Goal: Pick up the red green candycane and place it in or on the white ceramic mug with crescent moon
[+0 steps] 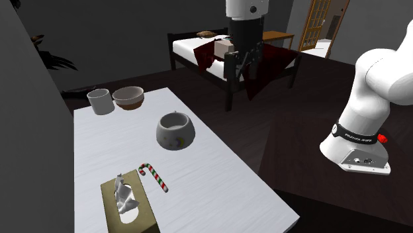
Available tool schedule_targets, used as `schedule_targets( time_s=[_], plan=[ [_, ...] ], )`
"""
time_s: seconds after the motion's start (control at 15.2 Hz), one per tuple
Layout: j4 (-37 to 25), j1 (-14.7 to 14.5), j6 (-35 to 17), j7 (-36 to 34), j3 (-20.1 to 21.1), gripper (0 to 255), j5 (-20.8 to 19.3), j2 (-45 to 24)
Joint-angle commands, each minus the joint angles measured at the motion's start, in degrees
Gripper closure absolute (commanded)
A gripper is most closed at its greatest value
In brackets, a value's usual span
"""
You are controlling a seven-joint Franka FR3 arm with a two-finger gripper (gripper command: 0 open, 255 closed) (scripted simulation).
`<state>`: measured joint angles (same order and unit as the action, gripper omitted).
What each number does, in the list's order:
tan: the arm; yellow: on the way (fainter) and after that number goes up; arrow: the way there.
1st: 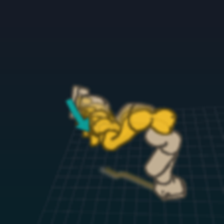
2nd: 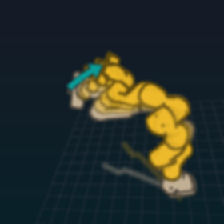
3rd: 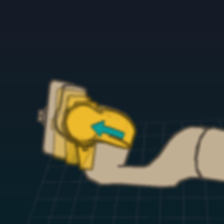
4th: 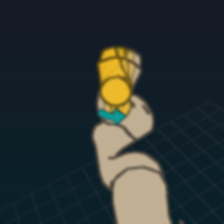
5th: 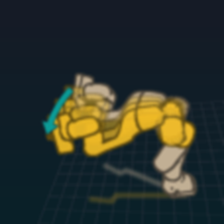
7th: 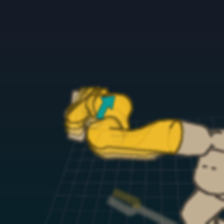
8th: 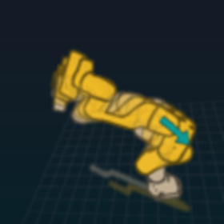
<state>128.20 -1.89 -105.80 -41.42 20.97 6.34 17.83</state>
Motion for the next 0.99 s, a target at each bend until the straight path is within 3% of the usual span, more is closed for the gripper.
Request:
schedule_targets(
  time_s=[0.0, 0.46, 0.92],
  plan=[
    [-2.3, 0.0, -2.1, -3.2, 1.6, 0, -0.2, -4.5],
    [-11.7, -1.0, -7.6, -14.1, 5.0, 0, -3.3, -20.2],
    [-25.1, -4.8, -10.0, -23.9, 5.1, 0, -8.1, -36.6]
  ],
)
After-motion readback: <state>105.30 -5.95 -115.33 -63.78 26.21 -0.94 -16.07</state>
